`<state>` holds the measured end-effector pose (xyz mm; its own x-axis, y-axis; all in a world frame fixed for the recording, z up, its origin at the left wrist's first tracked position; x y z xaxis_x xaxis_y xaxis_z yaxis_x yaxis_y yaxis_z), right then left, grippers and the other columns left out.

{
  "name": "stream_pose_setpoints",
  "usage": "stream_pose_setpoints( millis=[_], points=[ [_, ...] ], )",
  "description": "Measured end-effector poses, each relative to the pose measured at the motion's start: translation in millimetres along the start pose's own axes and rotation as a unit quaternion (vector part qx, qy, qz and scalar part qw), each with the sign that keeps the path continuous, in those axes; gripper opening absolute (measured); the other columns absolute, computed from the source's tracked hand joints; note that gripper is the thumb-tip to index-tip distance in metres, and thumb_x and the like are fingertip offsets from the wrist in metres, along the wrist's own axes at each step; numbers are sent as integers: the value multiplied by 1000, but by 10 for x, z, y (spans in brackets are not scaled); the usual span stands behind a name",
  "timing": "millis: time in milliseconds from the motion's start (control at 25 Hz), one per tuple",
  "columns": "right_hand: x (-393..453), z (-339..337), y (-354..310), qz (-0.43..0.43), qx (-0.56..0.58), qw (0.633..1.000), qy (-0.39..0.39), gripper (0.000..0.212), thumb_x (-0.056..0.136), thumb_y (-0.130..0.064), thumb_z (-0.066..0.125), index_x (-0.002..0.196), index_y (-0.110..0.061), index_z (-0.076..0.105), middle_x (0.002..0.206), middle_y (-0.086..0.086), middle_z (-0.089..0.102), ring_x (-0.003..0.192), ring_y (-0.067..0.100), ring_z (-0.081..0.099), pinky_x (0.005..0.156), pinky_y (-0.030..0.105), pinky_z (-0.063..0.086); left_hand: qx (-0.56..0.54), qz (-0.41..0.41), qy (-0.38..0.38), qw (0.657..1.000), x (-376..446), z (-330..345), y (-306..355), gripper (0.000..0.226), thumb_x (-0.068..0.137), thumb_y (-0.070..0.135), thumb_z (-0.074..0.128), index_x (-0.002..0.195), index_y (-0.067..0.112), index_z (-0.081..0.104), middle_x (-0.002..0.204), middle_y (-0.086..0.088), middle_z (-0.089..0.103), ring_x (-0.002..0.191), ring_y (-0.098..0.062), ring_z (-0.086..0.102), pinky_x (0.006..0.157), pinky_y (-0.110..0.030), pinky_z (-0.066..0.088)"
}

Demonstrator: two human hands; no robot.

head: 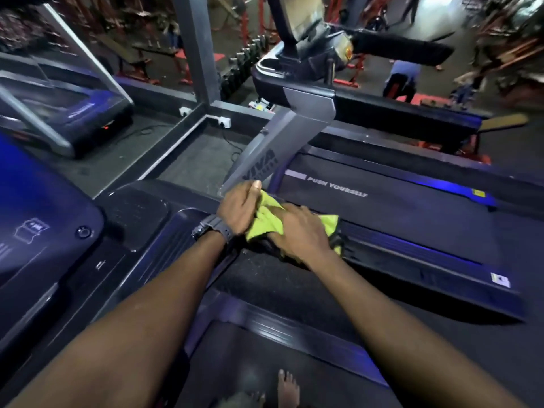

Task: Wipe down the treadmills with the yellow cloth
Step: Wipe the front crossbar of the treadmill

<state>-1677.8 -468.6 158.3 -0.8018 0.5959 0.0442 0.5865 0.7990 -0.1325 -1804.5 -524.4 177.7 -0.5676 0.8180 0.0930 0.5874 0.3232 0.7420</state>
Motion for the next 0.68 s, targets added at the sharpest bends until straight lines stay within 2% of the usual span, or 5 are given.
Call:
stream_pose_setpoints(
  millis=[120, 240, 400, 600, 680],
  points=[
    [-602, -143, 840, 107, -20, 994, 28, 57, 86, -50, 60, 141, -39, 49, 134, -2, 60, 109, 33, 57, 89, 40, 49, -27, 41, -47, 998, 158, 196, 54, 63, 100, 51, 25, 114, 4, 65, 120, -16, 65, 113, -27, 58, 95, -26, 36],
    [-440, -152, 582, 164, -36, 985, 42, 53, 83, -49, 59, 134, -36, 54, 128, -1, 62, 106, 35, 57, 84, 43, 52, -41, 26, -59, 997, 199, 350, -26, 87, 87, 72, 8, 114, 11, 65, 120, -9, 65, 113, -24, 58, 98, -33, 42],
    [-181, -42, 28, 98, -27, 995, 17, 62, 81, -45, 65, 140, -37, 47, 145, -6, 48, 114, 32, 52, 89, 45, 50, 7, 61, -46, 997, 121, 368, -71, 80, 84, 70, 7, 122, 22, 57, 127, -1, 62, 117, -21, 55, 96, -32, 41],
    [-832, -224, 714, 299, -49, 952, 54, 52, 83, -40, 61, 134, -33, 53, 144, -6, 47, 112, 37, 50, 87, 46, 48, 91, 108, -73, 987, 72, 470, 61, 75, 86, 70, 8, 129, 27, 52, 131, 1, 61, 119, -21, 57, 92, -31, 41],
    [-423, -139, 147, 251, -21, 967, 42, 52, 84, -34, 61, 135, -31, 51, 146, -11, 43, 114, 35, 47, 87, 46, 46, 44, 91, -76, 992, 70, 461, 28, 78, 83, 73, 7, 130, 28, 51, 132, 2, 60, 120, -20, 56, 95, -33, 40]
  ],
)
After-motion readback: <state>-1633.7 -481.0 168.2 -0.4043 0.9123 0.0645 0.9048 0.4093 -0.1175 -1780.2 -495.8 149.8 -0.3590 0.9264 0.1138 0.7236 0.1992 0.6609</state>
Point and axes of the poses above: each hand's wrist, its own x-axis towards the middle knuckle, its own z-axis out of the palm, y = z × x, the point moved 8 cm from there along x, towards the middle knuckle
